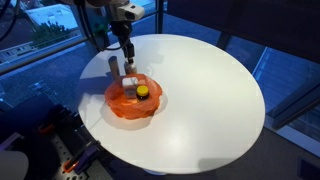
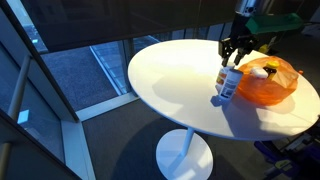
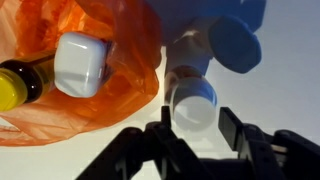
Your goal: Remove the orange and white bottle from the plastic and place it on the table
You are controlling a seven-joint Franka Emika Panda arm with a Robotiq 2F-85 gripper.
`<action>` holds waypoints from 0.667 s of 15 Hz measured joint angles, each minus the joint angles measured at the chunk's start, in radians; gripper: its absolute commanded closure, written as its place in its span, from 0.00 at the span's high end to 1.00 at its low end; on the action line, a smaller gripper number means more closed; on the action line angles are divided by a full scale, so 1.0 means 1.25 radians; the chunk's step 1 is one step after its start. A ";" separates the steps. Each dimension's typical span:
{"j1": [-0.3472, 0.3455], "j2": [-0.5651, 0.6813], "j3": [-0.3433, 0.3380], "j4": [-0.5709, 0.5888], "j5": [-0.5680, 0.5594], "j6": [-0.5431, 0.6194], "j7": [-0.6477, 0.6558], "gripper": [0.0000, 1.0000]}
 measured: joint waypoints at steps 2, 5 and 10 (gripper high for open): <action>0.001 -0.007 -0.003 0.000 0.000 0.000 -0.002 0.99; 0.002 -0.038 -0.006 -0.007 0.000 -0.001 -0.008 1.00; 0.000 -0.150 -0.015 -0.056 0.000 -0.038 -0.019 1.00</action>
